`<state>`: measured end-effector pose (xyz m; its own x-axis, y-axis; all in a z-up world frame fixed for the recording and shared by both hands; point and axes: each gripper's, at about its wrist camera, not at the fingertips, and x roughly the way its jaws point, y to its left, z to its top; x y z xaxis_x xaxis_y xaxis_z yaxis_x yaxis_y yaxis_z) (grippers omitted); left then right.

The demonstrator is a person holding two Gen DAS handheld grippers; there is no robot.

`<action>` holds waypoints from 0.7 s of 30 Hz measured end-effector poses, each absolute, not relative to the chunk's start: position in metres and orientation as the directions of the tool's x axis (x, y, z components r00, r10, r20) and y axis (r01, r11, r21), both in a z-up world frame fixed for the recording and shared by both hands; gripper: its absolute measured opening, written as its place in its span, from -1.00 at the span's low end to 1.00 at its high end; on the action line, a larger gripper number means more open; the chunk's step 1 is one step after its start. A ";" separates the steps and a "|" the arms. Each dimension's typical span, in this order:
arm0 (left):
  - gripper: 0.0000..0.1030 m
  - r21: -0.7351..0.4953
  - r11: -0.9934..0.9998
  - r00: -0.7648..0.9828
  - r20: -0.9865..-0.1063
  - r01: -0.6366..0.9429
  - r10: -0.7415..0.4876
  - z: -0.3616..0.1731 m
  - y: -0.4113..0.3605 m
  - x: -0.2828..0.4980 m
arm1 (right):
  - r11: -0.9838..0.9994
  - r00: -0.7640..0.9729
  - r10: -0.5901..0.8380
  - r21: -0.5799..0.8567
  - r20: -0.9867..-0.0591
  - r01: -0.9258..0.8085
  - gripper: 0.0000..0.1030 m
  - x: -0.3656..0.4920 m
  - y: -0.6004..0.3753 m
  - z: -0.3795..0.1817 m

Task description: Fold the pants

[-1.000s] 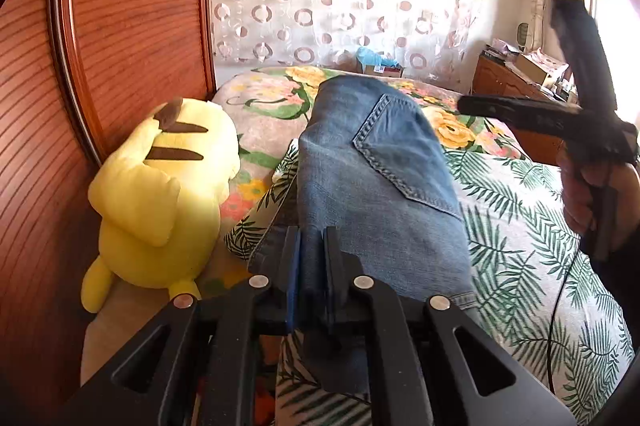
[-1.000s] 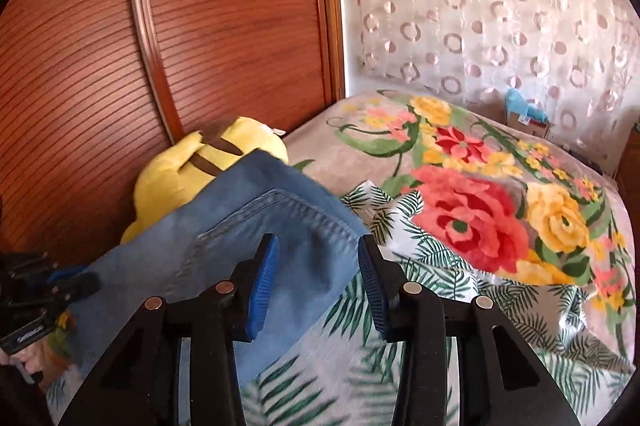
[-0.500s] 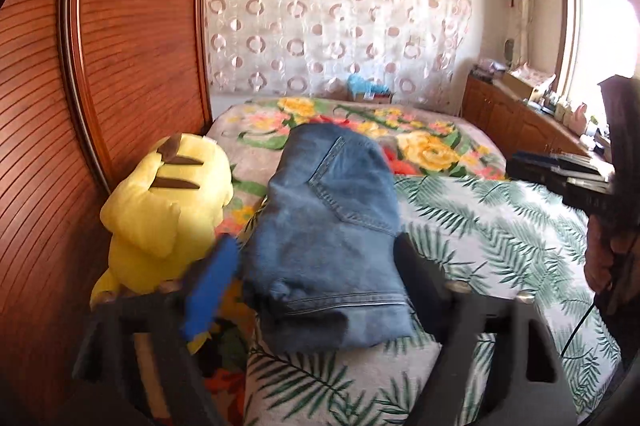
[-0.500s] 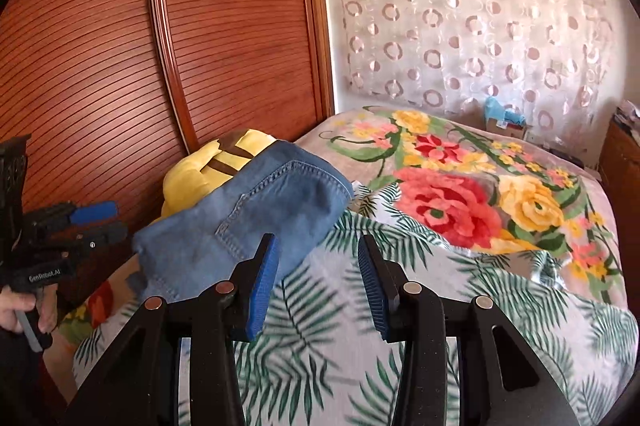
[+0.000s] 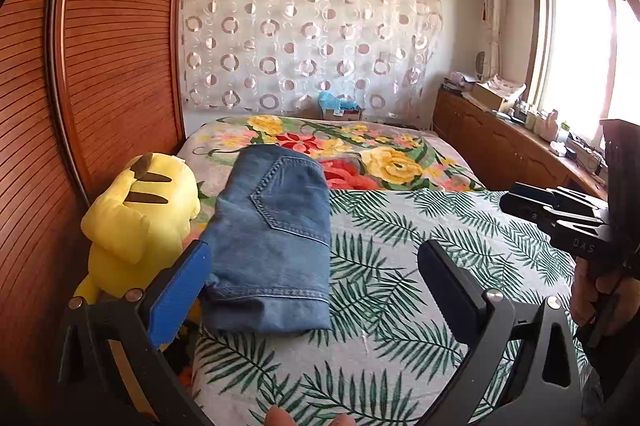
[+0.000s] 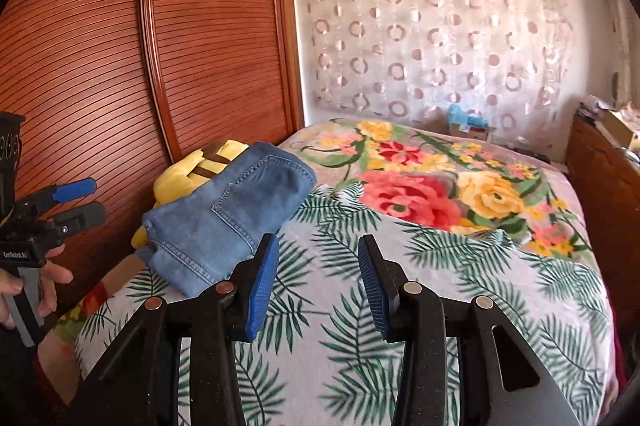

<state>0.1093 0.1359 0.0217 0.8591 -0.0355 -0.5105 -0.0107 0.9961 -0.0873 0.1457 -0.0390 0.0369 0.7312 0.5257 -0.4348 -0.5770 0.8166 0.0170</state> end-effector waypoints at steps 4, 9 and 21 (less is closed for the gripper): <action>1.00 -0.072 0.997 0.858 -0.511 0.012 -0.047 0.024 0.118 0.107 | 0.830 0.744 0.513 0.023 -0.428 -0.558 0.00 0.121 -0.049 0.040; 1.00 -0.068 0.997 0.857 -0.510 0.043 -0.072 0.025 0.092 0.103 | 0.848 0.765 0.491 0.026 -0.416 -0.530 0.32 0.096 -0.059 0.042; 1.00 -0.063 0.995 0.859 -0.503 0.077 -0.098 0.034 0.034 0.088 | 0.905 0.823 0.404 0.043 -0.398 -0.423 0.38 0.044 -0.103 0.050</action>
